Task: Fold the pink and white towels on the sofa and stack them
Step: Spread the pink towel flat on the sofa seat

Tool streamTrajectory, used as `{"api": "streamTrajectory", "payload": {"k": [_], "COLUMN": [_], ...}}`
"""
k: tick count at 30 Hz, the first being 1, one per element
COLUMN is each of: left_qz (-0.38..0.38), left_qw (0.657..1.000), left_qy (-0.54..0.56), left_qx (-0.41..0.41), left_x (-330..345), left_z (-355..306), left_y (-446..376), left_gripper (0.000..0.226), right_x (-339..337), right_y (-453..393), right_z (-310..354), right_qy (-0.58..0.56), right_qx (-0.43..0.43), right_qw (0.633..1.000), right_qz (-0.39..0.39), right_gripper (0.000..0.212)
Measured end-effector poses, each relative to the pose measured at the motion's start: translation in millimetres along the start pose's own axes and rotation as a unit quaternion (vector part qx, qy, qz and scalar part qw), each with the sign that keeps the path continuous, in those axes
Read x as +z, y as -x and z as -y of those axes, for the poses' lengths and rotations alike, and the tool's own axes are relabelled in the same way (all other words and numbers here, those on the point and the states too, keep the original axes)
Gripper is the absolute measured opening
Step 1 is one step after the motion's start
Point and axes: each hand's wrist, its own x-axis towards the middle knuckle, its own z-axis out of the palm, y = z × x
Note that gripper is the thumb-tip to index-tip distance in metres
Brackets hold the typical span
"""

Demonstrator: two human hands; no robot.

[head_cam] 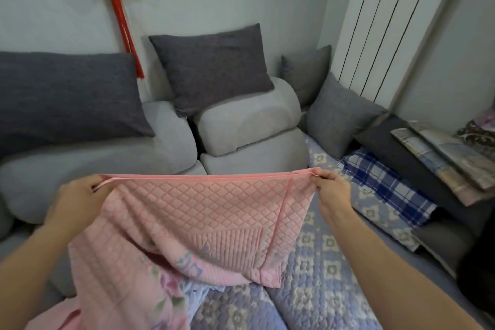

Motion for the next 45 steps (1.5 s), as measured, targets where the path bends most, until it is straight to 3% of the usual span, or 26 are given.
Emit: {"api": "streamTrajectory", "payload": {"k": [11, 16, 21, 23, 26, 28, 30, 32, 36, 40, 43, 45], "left_qz": [0.003, 0.042, 0.046, 0.063, 0.095, 0.145, 0.205, 0.248, 0.317, 0.353, 0.376, 0.385], "left_qw": [1.000, 0.999, 0.999, 0.997, 0.990, 0.982, 0.973, 0.963, 0.942, 0.935, 0.925, 0.918], "left_qy": [-0.001, -0.008, 0.010, -0.004, 0.022, 0.070, 0.105, 0.104, 0.083, 0.016, -0.054, -0.099], "left_qx": [-0.011, -0.014, 0.025, 0.052, 0.103, 0.094, 0.037, 0.016, 0.068, 0.035, 0.007, 0.002], "left_x": [-4.2, 0.2, 3.5, 6.1, 22.0, 41.7, 73.9, 110.9, 165.6, 202.2, 219.7, 228.9], "left_z": [20.7, 19.2, 9.1, -3.6, -37.5, -64.6, -74.3, -79.3, -114.1, -144.9, -154.9, -156.2], "left_y": [8.1, 22.2, 37.5, 42.7, 55.8, 73.4, 94.4, 116.5, 152.7, 173.5, 191.6, 210.2], "left_gripper": [0.026, 0.031, 0.022, 0.018, 0.036, 0.029, 0.027, 0.041, 0.035, 0.046, 0.044, 0.053], "right_x": [-4.3, 0.3, -2.7, 1.6, 17.1, 28.2, 33.3, 27.9, 3.2, -10.6, -11.0, -10.1], "right_y": [8.0, 14.8, 4.1, -10.2, -33.5, -49.5, -61.2, -82.6, -129.0, -160.1, -183.5, -196.9], "right_z": [16.9, 28.7, 32.0, 62.9, 144.9, 190.8, 207.5, 209.7, 224.3, 236.1, 242.8, 241.7], "right_qy": [0.147, 0.227, 0.319, 0.291, 0.159, 0.089, 0.122, 0.158, 0.150, 0.182, 0.145, 0.120], "right_qx": [-0.133, -0.203, -0.225, -0.260, -0.287, -0.293, -0.309, -0.296, -0.243, -0.233, -0.215, -0.205], "right_qw": [0.979, 0.952, 0.920, 0.921, 0.940, 0.944, 0.937, 0.938, 0.953, 0.952, 0.961, 0.967], "right_qz": [0.041, 0.013, 0.042, 0.000, -0.094, -0.124, -0.112, -0.089, -0.098, -0.083, -0.093, -0.089], "right_gripper": [0.006, 0.003, 0.016, 0.022, 0.026, 0.027, 0.029, 0.032, 0.031, 0.030, 0.020, 0.028]}}
